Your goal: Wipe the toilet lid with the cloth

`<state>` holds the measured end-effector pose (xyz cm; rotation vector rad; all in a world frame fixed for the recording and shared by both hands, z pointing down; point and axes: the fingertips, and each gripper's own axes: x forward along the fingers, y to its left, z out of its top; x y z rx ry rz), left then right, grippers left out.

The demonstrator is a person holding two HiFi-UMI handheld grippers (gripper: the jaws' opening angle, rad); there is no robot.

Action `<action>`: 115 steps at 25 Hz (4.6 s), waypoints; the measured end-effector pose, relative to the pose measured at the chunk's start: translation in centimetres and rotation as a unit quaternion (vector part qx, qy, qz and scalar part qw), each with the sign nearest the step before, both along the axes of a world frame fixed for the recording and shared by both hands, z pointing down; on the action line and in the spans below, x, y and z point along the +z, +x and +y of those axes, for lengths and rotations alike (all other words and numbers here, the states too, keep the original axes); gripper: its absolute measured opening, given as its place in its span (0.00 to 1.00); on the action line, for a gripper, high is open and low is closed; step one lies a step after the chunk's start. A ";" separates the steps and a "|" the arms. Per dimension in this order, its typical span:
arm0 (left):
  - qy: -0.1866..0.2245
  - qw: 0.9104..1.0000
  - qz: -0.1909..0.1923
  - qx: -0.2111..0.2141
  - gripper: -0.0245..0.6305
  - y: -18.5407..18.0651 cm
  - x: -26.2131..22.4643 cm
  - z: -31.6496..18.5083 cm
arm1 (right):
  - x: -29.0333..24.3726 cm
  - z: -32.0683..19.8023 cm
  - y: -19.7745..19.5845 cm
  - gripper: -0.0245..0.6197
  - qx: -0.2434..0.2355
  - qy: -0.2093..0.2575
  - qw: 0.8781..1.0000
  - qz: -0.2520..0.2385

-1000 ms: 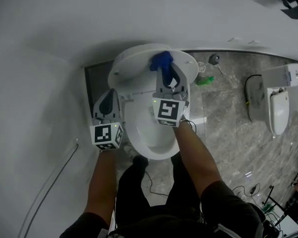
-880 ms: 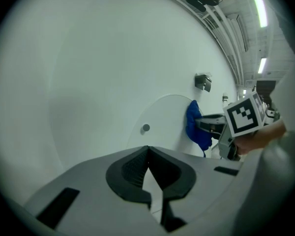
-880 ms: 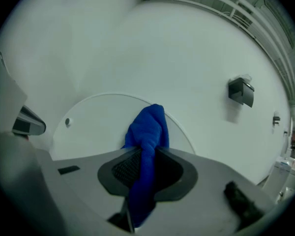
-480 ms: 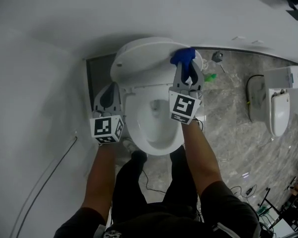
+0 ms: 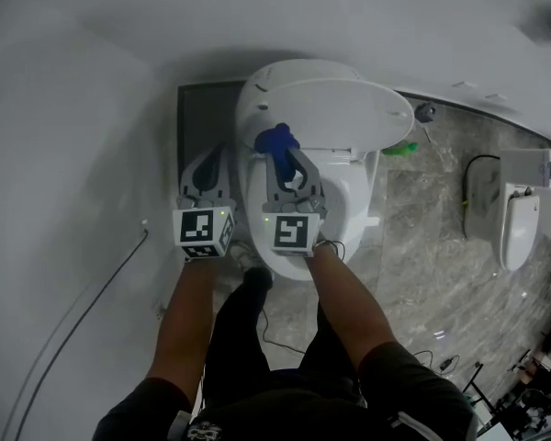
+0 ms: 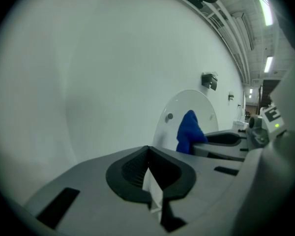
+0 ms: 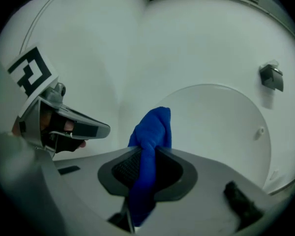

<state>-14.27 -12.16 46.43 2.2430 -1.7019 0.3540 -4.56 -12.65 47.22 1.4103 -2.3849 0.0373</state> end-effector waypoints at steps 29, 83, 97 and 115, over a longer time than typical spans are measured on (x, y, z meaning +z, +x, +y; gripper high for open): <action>-0.042 0.998 -0.015 0.033 0.05 6.0 1.8 0.5 | 2.9 -8.1 17.2 0.15 0.165 -0.020 0.985 0.042; -0.076 0.997 0.012 -0.032 0.05 6.9 9.9 2.4 | 12.6 -5.6 17.0 0.15 0.166 -0.113 0.979 0.046; -0.080 0.997 -0.001 -0.007 0.05 11.8 9.8 3.3 | 11.5 -3.8 24.0 0.15 0.153 -0.102 0.979 0.091; -0.102 0.992 0.004 -0.077 0.05 1.6 11.7 7.2 | 22.3 1.4 -1.8 0.15 -0.079 -0.252 0.956 0.126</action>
